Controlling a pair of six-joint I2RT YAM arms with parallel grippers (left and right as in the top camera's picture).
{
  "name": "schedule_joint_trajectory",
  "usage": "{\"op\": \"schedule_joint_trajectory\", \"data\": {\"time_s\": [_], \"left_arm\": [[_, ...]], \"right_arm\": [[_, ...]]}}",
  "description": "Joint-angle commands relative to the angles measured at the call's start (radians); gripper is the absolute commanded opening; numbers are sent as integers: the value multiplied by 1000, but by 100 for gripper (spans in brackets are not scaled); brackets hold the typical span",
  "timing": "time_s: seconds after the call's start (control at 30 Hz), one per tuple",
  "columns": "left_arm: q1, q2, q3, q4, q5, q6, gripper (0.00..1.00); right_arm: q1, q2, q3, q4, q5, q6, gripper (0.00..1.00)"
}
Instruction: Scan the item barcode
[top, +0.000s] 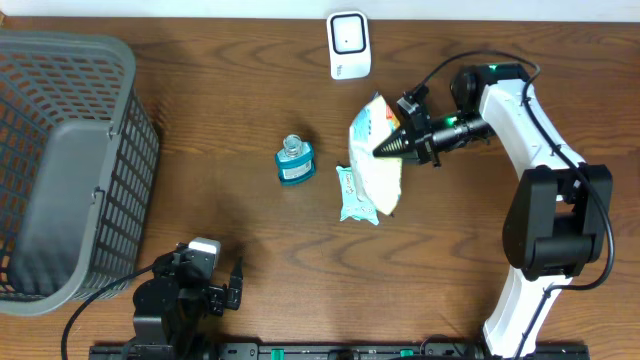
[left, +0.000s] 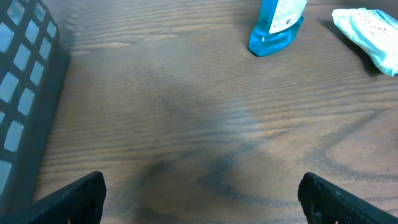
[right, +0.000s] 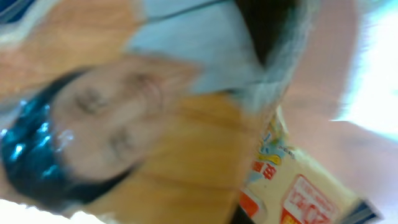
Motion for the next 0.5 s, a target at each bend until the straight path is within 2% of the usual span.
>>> {"op": "schedule_joint_trajectory", "data": {"time_s": [0.0,0.1,0.23,0.27,0.3,0.33,0.37,0.47], "left_arm": [[-3,-6,2,-1,12,-10,99],[-3,-6,2,-1,12,-9,99],[-3,-6,2,-1,12,-10,99],[-3,-6,2,-1,12,-9,99],[-3,-6,2,-1,12,-9,99],[-3,-6,2,-1,12,-10,99],[-3,-6,2,-1,12,-9,99],[-3,-6,2,-1,12,-9,99]], "right_arm": [[-1,-27,4,89,670,200,1],[13,-27,4,125,946,371,1],[37,-27,4,157,951,373,2],[49,-27,4,162,951,373,33],[56,-27,4,164,951,373,59],[67,-27,4,170,944,373,94],[76,-27,6,174,932,357,99],[90,-27,46,156,928,347,98]]}}
